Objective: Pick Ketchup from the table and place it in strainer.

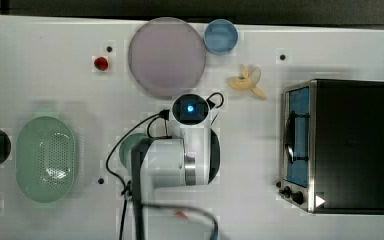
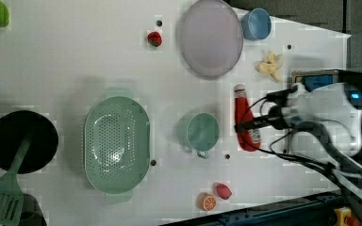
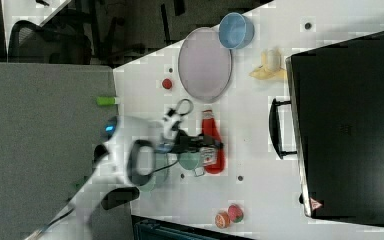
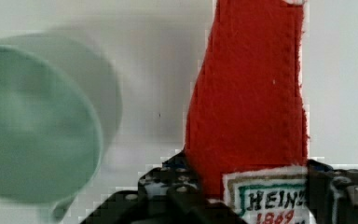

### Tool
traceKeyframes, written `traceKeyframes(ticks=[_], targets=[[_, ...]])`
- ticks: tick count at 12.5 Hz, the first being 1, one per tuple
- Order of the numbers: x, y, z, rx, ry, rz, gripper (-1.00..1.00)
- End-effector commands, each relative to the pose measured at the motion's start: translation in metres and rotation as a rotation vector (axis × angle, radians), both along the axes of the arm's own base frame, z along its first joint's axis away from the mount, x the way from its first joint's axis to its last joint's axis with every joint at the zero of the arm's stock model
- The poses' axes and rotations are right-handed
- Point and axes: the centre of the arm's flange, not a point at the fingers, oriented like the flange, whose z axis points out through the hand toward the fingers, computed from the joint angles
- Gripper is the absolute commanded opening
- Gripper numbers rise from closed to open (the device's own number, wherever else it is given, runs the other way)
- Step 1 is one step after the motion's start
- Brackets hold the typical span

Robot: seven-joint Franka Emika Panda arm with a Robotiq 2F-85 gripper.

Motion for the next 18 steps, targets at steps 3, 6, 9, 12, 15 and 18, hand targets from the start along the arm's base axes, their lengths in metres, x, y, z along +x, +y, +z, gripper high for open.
traceKeyframes(ticks=[3, 6, 9, 12, 15, 18], targets=[[0.012, 0.075, 0.189, -0.048, -0.221, 0.035, 0.25], [-0.006, 0.152, 0.202, -0.032, -0.22, -0.037, 0.25], [-0.026, 0.235, 0.182, 0.014, -0.203, -0.157, 0.25], [-0.041, 0.304, 0.154, 0.102, -0.233, -0.178, 0.25], [-0.056, 0.348, 0.117, 0.173, -0.205, -0.192, 0.25], [-0.07, 0.375, 0.071, 0.205, -0.169, -0.13, 0.25]])
